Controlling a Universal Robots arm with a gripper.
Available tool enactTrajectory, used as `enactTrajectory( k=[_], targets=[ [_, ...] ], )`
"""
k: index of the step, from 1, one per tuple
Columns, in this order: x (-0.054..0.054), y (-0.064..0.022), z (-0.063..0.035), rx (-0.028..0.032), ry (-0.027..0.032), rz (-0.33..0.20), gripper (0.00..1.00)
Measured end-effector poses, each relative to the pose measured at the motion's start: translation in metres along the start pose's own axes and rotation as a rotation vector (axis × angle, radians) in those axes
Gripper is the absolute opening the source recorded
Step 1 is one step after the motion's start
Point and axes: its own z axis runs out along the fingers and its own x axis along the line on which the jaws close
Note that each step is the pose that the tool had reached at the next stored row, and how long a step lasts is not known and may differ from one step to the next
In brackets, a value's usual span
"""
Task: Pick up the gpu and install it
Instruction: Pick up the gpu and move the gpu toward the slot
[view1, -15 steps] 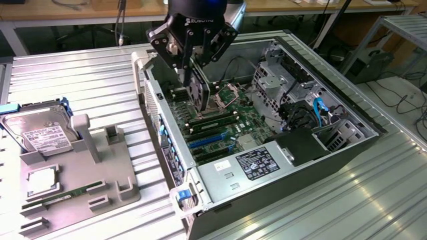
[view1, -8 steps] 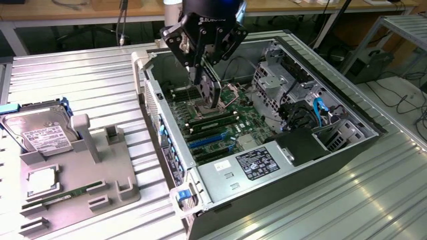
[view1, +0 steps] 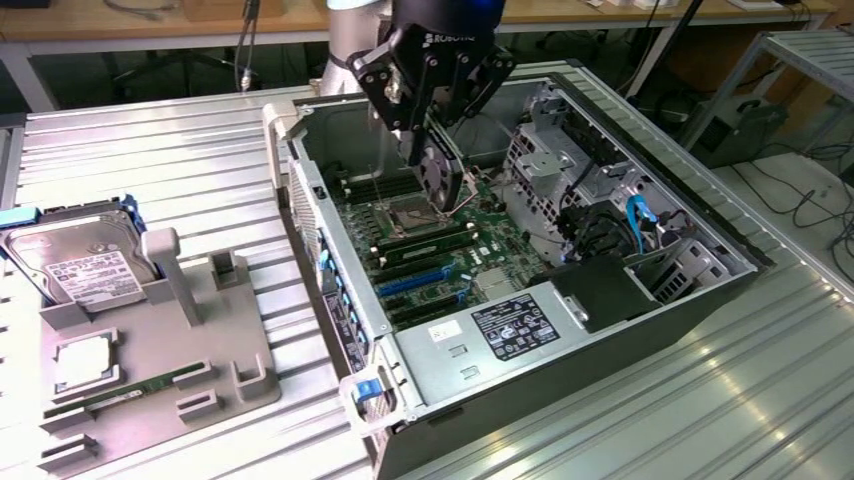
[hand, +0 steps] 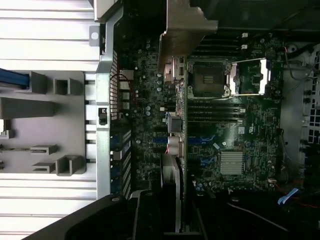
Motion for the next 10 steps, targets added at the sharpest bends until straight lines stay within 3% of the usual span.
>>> enactTrajectory(
  k=[10],
  targets=[
    [-0.014,-0.0002,0.0001,0.0001,0.0001,0.0,0.28]
  ],
)
